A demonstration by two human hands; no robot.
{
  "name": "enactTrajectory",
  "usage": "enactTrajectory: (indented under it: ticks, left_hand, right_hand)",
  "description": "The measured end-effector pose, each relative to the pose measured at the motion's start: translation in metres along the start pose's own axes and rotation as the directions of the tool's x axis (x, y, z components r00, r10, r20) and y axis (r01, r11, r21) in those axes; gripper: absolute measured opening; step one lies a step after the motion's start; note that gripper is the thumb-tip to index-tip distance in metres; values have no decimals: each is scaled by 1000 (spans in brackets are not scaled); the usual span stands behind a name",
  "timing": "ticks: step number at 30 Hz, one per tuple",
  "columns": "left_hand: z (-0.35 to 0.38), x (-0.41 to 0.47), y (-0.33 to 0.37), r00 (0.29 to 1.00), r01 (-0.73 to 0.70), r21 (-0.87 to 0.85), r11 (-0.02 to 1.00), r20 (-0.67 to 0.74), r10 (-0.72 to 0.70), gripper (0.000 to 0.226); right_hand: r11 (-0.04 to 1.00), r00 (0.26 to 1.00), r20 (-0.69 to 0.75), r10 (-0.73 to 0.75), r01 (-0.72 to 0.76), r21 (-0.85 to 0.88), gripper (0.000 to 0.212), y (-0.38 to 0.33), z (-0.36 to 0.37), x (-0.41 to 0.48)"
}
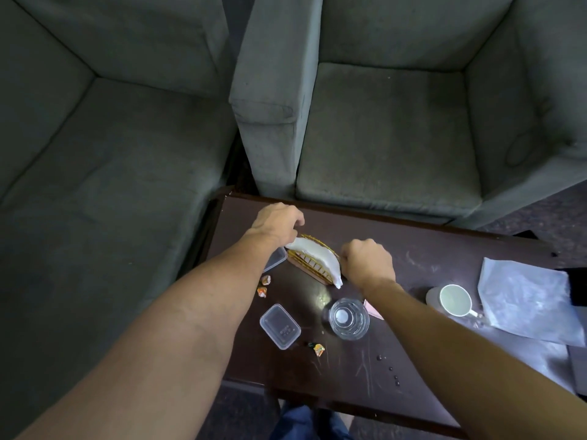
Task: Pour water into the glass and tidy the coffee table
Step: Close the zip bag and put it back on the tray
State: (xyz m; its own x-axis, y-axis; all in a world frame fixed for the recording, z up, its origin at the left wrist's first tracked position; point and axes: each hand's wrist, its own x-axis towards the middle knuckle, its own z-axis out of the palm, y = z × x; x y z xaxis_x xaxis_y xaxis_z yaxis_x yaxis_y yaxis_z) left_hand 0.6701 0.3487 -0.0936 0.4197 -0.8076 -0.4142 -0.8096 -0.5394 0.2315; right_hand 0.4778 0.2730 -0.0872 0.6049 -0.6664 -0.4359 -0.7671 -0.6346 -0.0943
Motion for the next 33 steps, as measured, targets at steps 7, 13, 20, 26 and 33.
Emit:
enactTrajectory:
  ticks: [7,13,20,26,33]
  left_hand:
    - [-71,-19,68,981,-141,-18,990,-135,137,29]
    - [-107,-31,184,939,-306,-110,946,-201,280,24]
    - [-96,-30,311,902,-428,-185,885,-156,403,29]
    - [-32,-16,383,914,-404,-264,876,-66,401,30]
    - [54,7,447,929,-318,-343,884,73,363,25]
  right_hand:
    - [998,981,-184,54,-51,23,23,18,-95,-29]
    - [987,942,-297,157,-139,81,26,67,-163,-55]
    - [910,850,-329,412,-363,201,27,177,-168,-86]
    - [780,748,-254,614,-525,341,23,279,-120,-109]
    - [711,736,-114,668,-584,392,26,358,-49,-105]
